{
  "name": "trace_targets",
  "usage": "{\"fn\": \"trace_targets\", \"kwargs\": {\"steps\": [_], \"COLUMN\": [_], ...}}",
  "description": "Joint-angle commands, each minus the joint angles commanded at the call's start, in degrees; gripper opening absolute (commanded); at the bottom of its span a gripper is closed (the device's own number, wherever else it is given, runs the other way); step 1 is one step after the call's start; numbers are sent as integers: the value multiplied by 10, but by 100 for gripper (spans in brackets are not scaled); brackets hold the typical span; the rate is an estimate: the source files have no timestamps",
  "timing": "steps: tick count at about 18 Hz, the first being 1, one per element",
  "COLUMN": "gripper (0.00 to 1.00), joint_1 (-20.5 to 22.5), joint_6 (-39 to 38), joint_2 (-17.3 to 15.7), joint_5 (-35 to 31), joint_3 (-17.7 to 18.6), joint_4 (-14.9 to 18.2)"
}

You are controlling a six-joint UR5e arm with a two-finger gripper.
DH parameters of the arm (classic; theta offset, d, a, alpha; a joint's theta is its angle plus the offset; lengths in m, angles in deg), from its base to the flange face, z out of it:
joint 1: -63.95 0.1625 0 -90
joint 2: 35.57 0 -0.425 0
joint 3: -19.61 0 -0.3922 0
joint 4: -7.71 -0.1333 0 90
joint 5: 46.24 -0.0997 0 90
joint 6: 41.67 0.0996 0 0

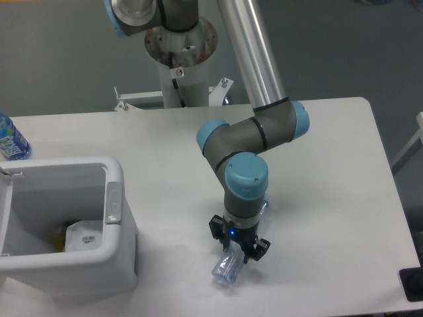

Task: Place the trash in the trash can
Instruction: 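Lift the bottle and carry it over the trash bin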

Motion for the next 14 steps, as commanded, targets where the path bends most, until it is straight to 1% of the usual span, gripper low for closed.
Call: {"fn": "trace_targets", "kwargs": {"steps": [1,3,7,9,11,14], "gripper": [58,58,58,58,58,58], "joint_1": [4,15,20,20,18,7], "joint_6": [-14,-51,-183,-255,-333,-428], "joint_2": [-11,-24,-29,-35,-43,-73], "joint_5": [15,48,74,78,78,79], "joint_3": [-11,-39,-132,-165,-186,-190], "joint_4": [0,0,0,0,0,0]}}
